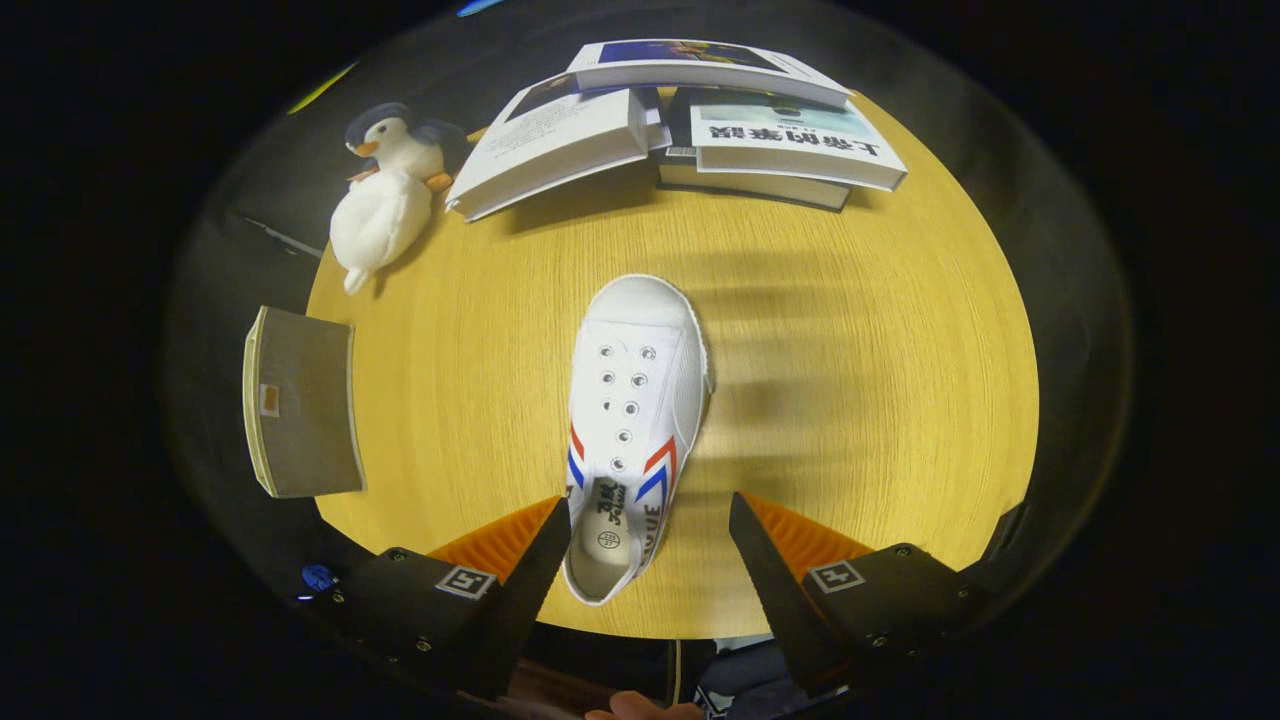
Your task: Open the storage box then place both shoes into the box .Put the left shoe in first, then the right shoe, with the right side of both shoes facing outward in a uniform manner.
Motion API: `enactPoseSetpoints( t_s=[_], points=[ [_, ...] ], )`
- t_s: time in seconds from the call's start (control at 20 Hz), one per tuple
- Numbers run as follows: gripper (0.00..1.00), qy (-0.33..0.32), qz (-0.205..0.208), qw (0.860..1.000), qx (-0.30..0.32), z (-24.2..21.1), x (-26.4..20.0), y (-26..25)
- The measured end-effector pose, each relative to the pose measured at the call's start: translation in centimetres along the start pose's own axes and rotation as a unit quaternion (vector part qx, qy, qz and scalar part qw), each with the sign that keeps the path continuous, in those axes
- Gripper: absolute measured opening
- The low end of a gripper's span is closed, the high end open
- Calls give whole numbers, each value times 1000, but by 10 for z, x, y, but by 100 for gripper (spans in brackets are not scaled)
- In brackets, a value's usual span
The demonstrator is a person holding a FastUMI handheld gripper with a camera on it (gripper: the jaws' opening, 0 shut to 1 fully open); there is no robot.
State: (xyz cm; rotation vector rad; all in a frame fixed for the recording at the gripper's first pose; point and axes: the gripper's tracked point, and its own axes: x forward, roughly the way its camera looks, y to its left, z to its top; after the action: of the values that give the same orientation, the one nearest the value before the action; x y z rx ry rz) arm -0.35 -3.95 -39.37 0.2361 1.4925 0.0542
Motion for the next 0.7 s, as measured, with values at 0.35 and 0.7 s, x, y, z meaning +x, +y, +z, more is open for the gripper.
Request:
enactPoseSetpoints(
  t_s=[0.35, 0.7],
  points=[
    [98, 28, -32, 999, -26, 0, 35, -9],
    [35, 40, -52, 996, -52, -2, 51, -4]
  ],
)
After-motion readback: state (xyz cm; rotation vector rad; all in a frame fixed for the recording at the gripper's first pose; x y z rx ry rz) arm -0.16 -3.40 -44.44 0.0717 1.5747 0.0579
